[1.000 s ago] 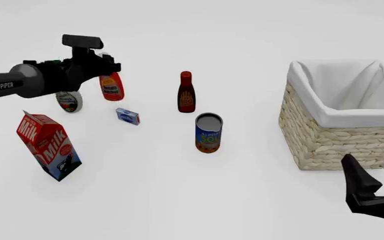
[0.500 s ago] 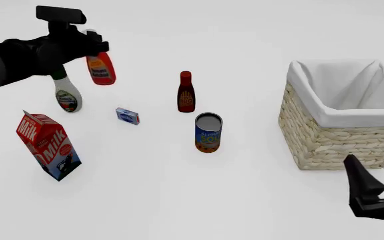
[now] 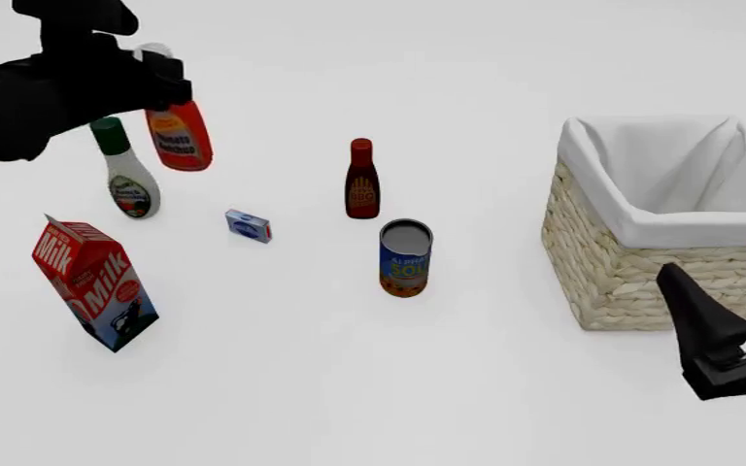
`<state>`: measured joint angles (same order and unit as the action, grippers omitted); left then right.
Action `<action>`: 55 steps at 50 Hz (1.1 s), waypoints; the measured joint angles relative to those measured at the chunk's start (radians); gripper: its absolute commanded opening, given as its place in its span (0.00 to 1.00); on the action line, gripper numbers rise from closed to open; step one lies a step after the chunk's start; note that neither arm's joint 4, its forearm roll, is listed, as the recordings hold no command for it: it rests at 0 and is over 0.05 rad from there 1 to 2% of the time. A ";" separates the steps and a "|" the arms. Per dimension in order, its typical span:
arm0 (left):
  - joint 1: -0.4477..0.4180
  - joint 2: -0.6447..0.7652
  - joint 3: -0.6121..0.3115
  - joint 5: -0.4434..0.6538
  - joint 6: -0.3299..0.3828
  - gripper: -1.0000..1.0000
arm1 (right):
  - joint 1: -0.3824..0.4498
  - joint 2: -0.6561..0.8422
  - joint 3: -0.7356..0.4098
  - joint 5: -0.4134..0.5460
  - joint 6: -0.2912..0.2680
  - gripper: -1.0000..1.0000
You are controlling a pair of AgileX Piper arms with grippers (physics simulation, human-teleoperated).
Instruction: Pick the ketchup and place it in the basket.
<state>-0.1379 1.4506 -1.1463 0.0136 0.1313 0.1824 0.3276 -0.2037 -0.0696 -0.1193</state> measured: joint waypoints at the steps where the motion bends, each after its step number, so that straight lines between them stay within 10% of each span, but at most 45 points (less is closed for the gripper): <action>1: -0.003 -0.012 0.007 0.006 0.003 0.00 | 0.009 0.004 -0.007 0.003 -0.003 1.00; 55: -0.279 -0.398 0.129 0.337 0.070 0.00 | 0.483 0.440 -0.284 -0.142 -0.120 1.00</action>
<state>-0.4165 1.0527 -1.0170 0.3502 0.2014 0.6655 0.7681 -0.4879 -0.2113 -0.2390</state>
